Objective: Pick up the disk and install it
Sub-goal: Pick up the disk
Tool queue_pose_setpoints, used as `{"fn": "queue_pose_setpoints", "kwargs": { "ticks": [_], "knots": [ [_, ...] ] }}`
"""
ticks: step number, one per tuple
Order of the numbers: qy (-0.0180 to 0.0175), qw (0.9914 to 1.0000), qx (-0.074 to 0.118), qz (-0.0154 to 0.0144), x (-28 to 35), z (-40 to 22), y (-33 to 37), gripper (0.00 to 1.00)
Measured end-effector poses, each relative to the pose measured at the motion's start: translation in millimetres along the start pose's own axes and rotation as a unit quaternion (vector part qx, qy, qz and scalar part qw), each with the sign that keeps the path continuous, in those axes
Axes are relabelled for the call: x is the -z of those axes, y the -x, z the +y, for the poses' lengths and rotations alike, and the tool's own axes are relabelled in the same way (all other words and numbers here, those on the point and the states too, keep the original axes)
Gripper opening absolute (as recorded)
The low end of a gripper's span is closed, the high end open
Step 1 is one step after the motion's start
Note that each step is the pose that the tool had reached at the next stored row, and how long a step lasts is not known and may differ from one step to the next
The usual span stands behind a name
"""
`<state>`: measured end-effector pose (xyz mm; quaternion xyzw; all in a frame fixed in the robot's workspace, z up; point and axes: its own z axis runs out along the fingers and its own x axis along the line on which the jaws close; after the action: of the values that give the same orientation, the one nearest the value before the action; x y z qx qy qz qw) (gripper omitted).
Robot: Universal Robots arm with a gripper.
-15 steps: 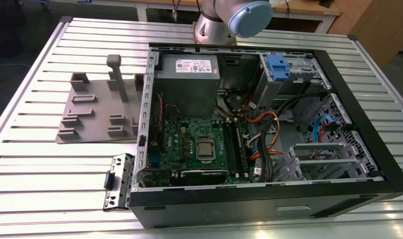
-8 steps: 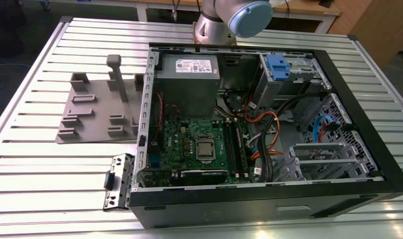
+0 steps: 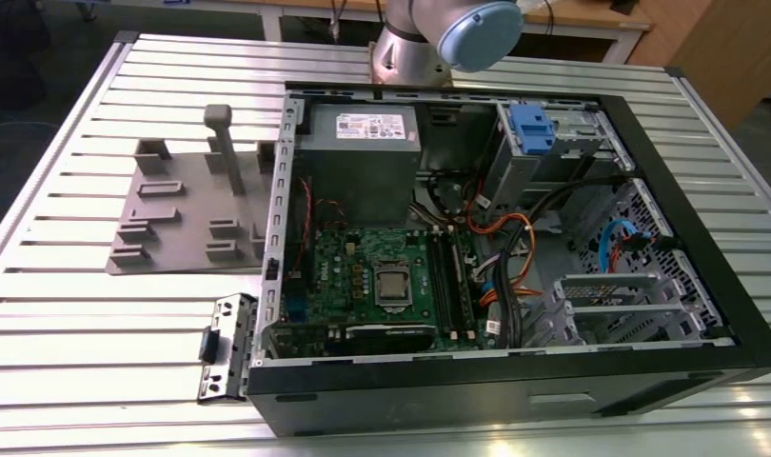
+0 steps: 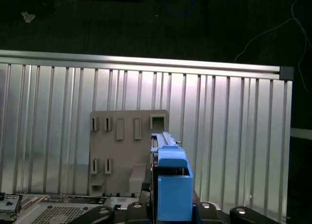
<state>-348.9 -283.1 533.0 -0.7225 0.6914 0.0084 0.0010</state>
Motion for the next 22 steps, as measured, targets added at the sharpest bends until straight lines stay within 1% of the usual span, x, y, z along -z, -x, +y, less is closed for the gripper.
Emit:
{"fn": "queue_pose_setpoints", "kwargs": {
  "ticks": [4,9,18,22],
  "knots": [
    [0.0001,1.0,0.0,0.0,0.0,-17.1,-0.7,0.36],
    [0.0002,1.0,0.0,0.0,0.1,-39.9,-1.8,0.36],
    [0.0004,1.0,0.0,0.0,-0.2,-70.5,-3.1,0.36],
    [0.0006,1.0,0.0,0.0,-0.2,-85.9,-3.8,0.36]
  ]
}}
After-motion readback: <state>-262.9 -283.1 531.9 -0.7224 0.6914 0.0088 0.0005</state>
